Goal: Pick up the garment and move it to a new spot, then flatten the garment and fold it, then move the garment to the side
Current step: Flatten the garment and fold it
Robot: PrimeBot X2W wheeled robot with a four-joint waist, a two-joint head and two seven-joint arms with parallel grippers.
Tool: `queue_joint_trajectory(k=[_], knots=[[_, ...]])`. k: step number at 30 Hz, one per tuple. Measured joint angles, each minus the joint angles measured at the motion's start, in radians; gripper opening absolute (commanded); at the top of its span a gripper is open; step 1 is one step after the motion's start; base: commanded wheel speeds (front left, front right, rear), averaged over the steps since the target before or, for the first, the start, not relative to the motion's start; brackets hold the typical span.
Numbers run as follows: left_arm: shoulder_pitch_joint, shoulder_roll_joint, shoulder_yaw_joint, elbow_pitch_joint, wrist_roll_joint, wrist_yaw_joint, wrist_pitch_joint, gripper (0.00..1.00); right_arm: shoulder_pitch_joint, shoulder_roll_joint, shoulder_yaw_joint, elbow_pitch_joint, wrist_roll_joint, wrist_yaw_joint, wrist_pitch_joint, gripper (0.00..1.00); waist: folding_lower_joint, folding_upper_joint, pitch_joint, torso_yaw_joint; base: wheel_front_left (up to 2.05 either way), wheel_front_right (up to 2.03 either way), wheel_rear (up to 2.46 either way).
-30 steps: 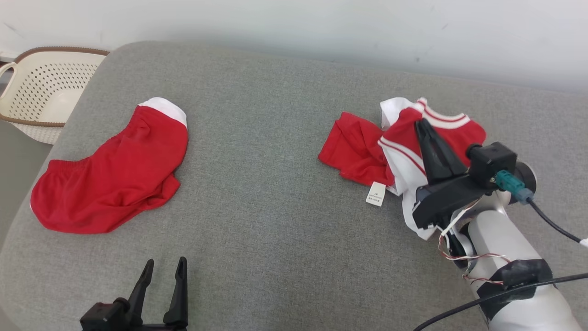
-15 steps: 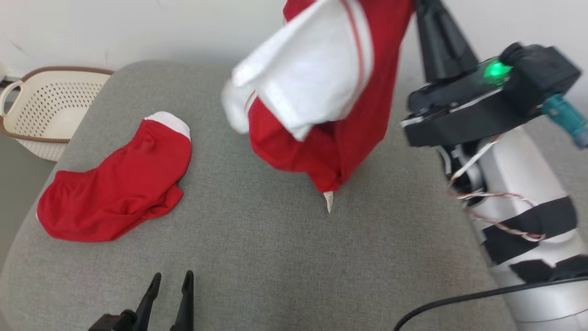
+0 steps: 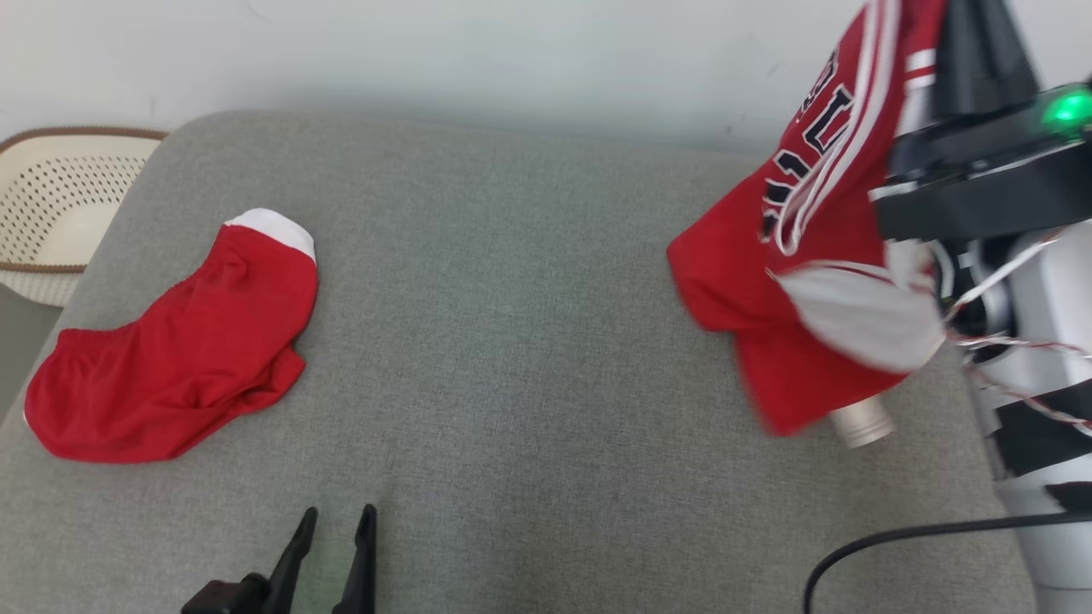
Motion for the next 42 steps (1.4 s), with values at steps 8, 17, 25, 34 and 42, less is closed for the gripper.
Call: queue_joint_trajectory(k=[8,17,25,34,42], knots=[[-0.040,-0.001,-0.074,0.009,-0.036,0.000,0.000,1.00,-0.002,0.087,0.170,0.066,-0.037,0.000,0.000,0.00,0.0001,0.0000,0.026,0.052,0.00,0.00,0.00],[-0.037,0.000,-0.087,0.022,-0.049,0.003,0.000,1.00,0.045,0.202,0.384,0.318,0.037,0.000,0.001,1.00,0.0001,0.0001,0.039,0.150,0.00,0.00,0.00],[-0.032,0.000,-0.067,0.007,-0.049,0.010,0.000,1.00,0.104,0.166,0.367,0.305,0.099,0.000,0.000,1.00,0.0000,0.0001,0.043,0.154,0.00,0.00,0.00],[-0.099,-0.001,-0.142,-0.033,-0.039,-0.011,0.000,1.00,0.264,0.065,0.165,0.304,0.067,0.000,0.000,1.00,0.0000,0.0001,0.035,0.041,0.00,0.00,0.00],[-0.122,-0.001,-0.211,-0.014,-0.026,-0.027,0.000,1.00,0.370,0.073,0.054,0.292,0.033,0.000,0.000,1.00,0.0001,0.0000,0.033,-0.052,0.00,0.00,0.00]])
